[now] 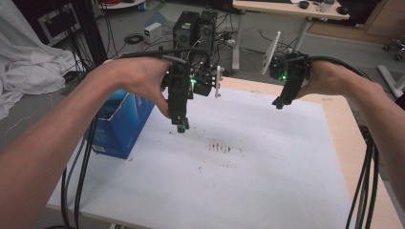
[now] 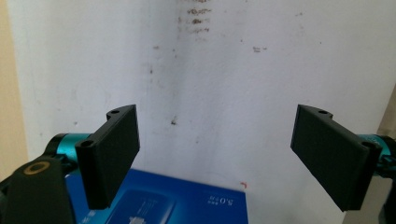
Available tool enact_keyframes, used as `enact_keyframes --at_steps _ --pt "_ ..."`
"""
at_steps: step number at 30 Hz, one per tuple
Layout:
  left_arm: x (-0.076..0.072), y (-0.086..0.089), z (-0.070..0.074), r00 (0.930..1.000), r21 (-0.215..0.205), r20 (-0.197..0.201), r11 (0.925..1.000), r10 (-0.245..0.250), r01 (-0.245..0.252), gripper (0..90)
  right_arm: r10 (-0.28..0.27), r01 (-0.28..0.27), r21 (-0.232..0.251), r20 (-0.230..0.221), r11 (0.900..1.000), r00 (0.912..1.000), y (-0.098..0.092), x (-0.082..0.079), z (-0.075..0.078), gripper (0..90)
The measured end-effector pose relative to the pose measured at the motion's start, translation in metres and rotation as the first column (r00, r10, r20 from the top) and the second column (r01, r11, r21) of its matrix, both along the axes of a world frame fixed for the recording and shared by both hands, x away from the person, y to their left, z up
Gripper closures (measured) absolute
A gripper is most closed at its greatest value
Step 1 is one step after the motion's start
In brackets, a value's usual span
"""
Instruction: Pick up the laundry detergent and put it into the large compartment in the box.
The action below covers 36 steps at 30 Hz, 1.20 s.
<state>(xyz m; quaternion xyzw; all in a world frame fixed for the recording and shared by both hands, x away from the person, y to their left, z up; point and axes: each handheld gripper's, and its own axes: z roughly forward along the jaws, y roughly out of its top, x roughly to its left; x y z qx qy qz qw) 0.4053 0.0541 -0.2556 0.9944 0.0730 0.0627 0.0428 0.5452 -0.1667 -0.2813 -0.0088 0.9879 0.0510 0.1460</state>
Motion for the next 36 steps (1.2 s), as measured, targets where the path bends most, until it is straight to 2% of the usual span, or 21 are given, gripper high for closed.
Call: enact_keyframes --at_steps 2,4,5,6,10,13,19,36 --pt "-0.001 -0.003 -0.008 1.0 -0.001 -0.006 1.0 -0.006 0.006 15.6 0.0 0.0 0.003 0.004 1.0 1.0 0.0 -0.001 0.001 12.4" --pt "-0.001 -0.008 -0.022 0.9995 -0.001 -0.024 0.9998 -0.02 0.02 15.6 -0.004 0.004 0.01 0.002 1.0 1.0 0.001 -0.003 0.002 12.4" --pt "-0.001 -0.008 -0.022 0.9995 -0.001 -0.024 0.9998 -0.02 0.02 15.6 -0.004 0.004 0.01 0.002 1.0 1.0 0.001 -0.003 0.002 12.4" --pt "-0.001 -0.009 -0.026 0.9991 0.002 -0.03 0.9995 -0.03 0.03 15.6 -0.005 0.005 0.013 0.001 1.0 1.0 0.001 -0.004 0.003 12.4" --pt "0.0 -0.011 -0.043 0.9991 -0.001 -0.037 0.9998 -0.02 0.02 15.6 0.001 -0.001 0.012 0.004 1.0 1.0 0.003 -0.004 0.002 12.4" --pt "0.0 -0.013 -0.05 0.9987 -0.003 -0.048 0.9998 -0.019 0.019 15.6 0.002 -0.002 0.01 0.002 1.0 1.0 0.004 -0.005 0.001 12.4" --pt "0.002 -0.018 -0.058 0.9977 0.036 -0.059 0.9988 -0.032 0.035 15.6 -0.003 0.003 0.011 0.0 1.0 1.0 0.003 -0.007 -0.001 12.4" --pt "0.002 -0.025 -0.065 0.9966 0.047 -0.071 0.9979 -0.04 0.044 15.6 -0.004 0.004 0.018 0.001 1.0 1.0 0.0 -0.01 -0.002 12.4"
